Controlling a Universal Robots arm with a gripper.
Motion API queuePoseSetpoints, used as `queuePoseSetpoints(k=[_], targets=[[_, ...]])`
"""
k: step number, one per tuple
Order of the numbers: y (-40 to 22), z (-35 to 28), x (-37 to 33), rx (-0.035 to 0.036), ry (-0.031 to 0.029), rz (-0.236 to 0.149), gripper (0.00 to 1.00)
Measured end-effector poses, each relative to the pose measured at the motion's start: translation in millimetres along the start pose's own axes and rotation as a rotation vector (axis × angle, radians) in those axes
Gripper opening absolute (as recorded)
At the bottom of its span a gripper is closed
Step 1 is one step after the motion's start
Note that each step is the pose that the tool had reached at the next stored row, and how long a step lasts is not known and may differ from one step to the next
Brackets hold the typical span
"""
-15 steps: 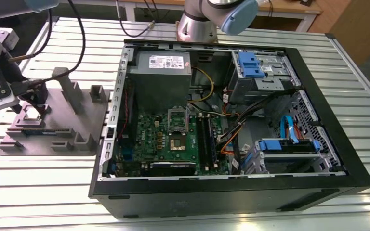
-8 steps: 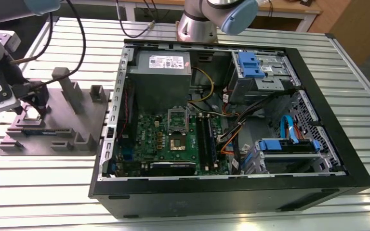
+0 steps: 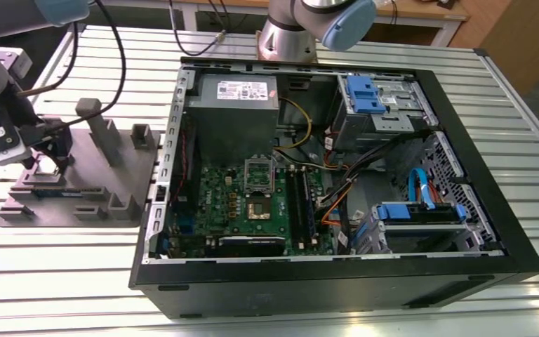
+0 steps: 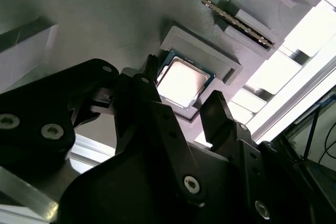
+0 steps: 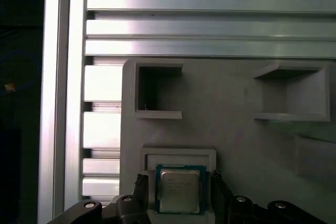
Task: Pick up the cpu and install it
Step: 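Pick up the cpu and move it towards the insertion slot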
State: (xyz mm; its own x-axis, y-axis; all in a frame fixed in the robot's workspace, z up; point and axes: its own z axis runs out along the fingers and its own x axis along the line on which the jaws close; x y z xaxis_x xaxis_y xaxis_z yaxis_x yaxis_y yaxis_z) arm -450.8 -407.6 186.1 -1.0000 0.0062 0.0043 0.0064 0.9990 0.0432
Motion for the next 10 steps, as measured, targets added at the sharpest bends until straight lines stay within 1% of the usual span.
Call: queuePoseSetpoints(k=[10], targets=[[-0.2,2.7,1.3,0.0009,0.0,0.0,0.59]])
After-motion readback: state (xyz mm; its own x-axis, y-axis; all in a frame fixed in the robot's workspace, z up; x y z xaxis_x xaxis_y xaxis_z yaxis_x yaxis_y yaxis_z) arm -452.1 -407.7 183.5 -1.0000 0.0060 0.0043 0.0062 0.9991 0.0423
